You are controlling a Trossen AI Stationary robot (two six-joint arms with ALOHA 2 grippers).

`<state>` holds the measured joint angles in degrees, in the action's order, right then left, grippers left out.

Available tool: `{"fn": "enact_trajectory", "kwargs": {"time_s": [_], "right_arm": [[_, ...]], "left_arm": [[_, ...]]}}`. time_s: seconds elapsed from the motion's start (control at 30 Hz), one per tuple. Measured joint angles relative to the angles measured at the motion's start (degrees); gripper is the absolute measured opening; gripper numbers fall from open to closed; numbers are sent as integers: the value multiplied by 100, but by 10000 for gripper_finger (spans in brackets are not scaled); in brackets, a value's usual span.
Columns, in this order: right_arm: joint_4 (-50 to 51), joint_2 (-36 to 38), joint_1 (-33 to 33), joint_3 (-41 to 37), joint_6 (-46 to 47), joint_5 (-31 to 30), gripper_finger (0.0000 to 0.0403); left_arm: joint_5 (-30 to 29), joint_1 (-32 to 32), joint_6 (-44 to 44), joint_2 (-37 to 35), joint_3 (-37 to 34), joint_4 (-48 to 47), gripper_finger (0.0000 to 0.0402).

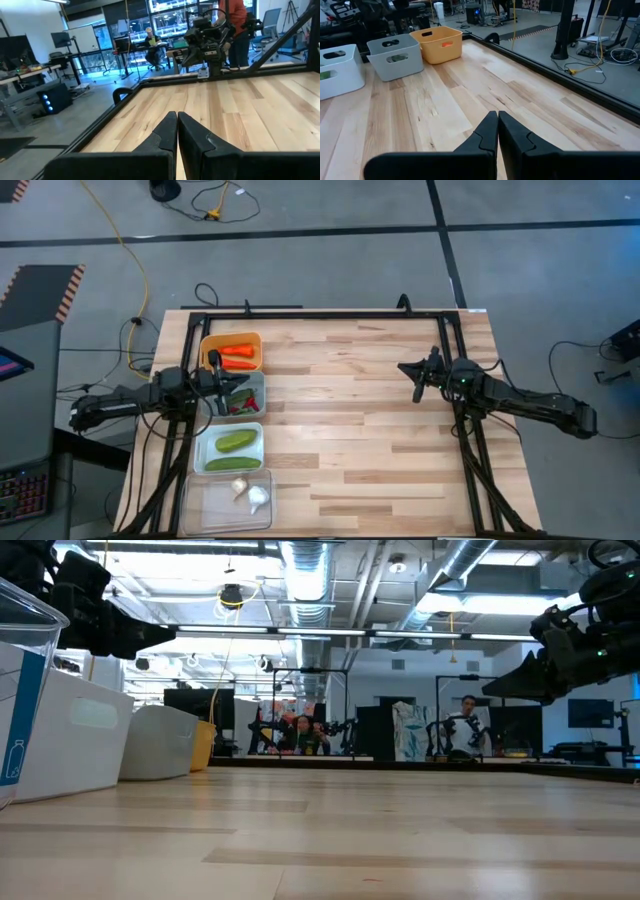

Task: Sort produce into baskets
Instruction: Return to Home Position

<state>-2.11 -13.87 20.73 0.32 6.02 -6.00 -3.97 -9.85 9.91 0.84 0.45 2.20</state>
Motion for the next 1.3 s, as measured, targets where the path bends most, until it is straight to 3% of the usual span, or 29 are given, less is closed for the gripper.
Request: {"fn": "enact_trajectory", "kwargs": {"time_s": [1.3], "right_arm": [[-2, 0, 0, 0, 2, 0, 43]], "left_arm": [[-4, 0, -92, 0, -7, 2, 0]]}}
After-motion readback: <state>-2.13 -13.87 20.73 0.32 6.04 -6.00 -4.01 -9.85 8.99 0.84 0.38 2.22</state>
